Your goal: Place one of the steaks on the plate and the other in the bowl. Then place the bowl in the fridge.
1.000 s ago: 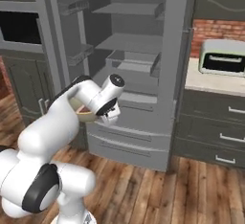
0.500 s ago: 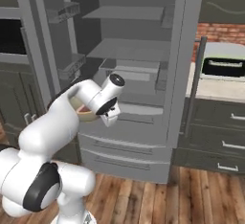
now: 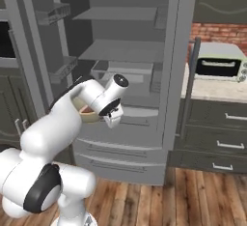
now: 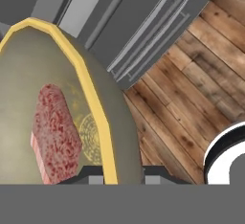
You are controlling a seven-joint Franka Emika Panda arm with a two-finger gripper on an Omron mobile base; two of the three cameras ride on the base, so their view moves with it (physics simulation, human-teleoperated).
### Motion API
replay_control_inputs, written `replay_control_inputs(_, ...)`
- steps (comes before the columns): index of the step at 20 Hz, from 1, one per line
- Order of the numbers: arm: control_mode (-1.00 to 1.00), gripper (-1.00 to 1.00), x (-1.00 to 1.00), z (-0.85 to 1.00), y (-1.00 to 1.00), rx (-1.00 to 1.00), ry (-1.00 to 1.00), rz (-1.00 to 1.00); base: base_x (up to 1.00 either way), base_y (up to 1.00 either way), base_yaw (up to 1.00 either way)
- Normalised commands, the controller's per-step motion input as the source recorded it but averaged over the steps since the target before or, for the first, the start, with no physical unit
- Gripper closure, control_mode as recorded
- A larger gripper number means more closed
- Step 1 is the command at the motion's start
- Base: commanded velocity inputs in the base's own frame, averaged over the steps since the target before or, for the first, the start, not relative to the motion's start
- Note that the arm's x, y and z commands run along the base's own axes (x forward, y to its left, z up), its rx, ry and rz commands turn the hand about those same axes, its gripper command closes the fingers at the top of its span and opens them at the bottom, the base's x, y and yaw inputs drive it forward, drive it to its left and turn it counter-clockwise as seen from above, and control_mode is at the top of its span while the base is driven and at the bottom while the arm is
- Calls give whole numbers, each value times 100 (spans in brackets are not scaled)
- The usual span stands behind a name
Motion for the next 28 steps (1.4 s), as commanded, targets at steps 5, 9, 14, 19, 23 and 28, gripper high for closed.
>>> replay_control_inputs(5,100,100,0,0,0,0,0,0,71,16,-1)
replay_control_inputs(9,100,100,0,0,0,0,0,0,58,8,0)
replay_control_inputs(14,100,100,0,0,0,0,0,0,43,6,0)
replay_control_inputs(19,100,100,0,0,0,0,0,0,20,0,0)
replay_control_inputs(23,100,100,0,0,0,0,0,0,41,0,0)
replay_control_inputs(28,100,100,0,0,0,0,0,0,40,0,0)
